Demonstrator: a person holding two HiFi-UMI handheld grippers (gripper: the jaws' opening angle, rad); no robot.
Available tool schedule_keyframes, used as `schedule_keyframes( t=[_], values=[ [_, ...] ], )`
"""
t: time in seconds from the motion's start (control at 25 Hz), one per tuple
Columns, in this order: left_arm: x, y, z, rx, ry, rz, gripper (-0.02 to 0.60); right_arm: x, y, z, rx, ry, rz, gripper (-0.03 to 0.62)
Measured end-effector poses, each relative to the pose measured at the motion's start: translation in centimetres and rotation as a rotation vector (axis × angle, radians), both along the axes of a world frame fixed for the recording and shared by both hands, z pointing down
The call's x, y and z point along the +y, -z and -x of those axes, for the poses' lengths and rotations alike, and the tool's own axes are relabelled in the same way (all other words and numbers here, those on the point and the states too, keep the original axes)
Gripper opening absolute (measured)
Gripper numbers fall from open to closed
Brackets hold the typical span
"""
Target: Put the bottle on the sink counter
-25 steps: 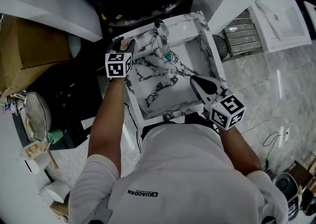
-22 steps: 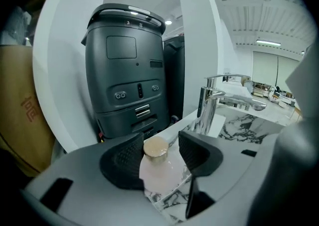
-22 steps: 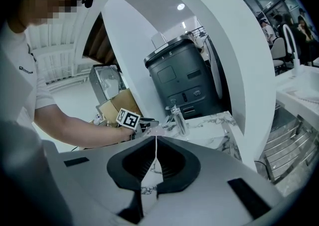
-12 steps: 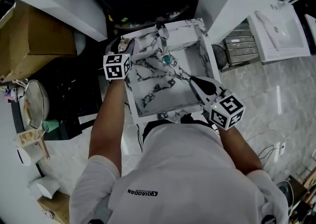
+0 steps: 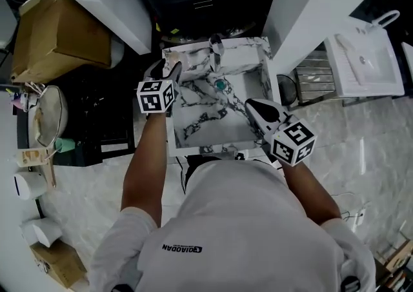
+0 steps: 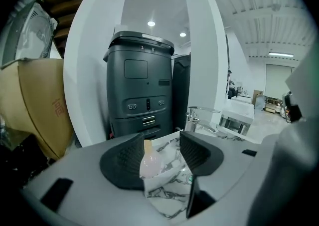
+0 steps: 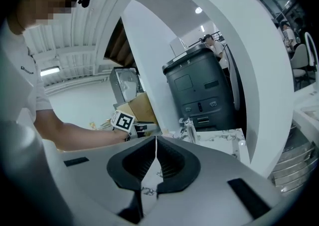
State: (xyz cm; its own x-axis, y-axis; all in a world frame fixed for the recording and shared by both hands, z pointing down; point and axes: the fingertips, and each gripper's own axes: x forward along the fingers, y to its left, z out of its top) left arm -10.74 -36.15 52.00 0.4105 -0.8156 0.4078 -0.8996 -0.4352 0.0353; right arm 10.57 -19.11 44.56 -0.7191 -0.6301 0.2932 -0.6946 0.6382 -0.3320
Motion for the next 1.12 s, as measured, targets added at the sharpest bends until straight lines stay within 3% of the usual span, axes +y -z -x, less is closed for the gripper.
schedule_keyframes(
  t=[0.16,0.52,0.72,0.96,1.12],
  values=[
    [2.3,2.2,-0.5,0.031,0.013,-0.015,0.224,0.3,0.5,0.2,-0.025,0.030,0.008,0.043],
    [10.6,5.6,-4.4,0.162,0.042,-0.042,0.036,2.1,1.8,0.2,-0.047,0.127,-0.051,0.041],
    [14.6,8.5,-5.5,0.202,0.023,-0.080,0.015,3.2,1.9,0.3,-0.054,0.180,-0.052,0.040],
    [18.4,8.3,-7.3,0.177,0.023,-0.006,0.014,3.9,1.3,0.1,-0.044,0.199,-0.044,0.040],
    [19.6,9.7,-8.7,0.198,0.021,-0.028,0.014,3.8,1.5,-0.1,-0.051,0.198,-0.036,0.040]
  ],
)
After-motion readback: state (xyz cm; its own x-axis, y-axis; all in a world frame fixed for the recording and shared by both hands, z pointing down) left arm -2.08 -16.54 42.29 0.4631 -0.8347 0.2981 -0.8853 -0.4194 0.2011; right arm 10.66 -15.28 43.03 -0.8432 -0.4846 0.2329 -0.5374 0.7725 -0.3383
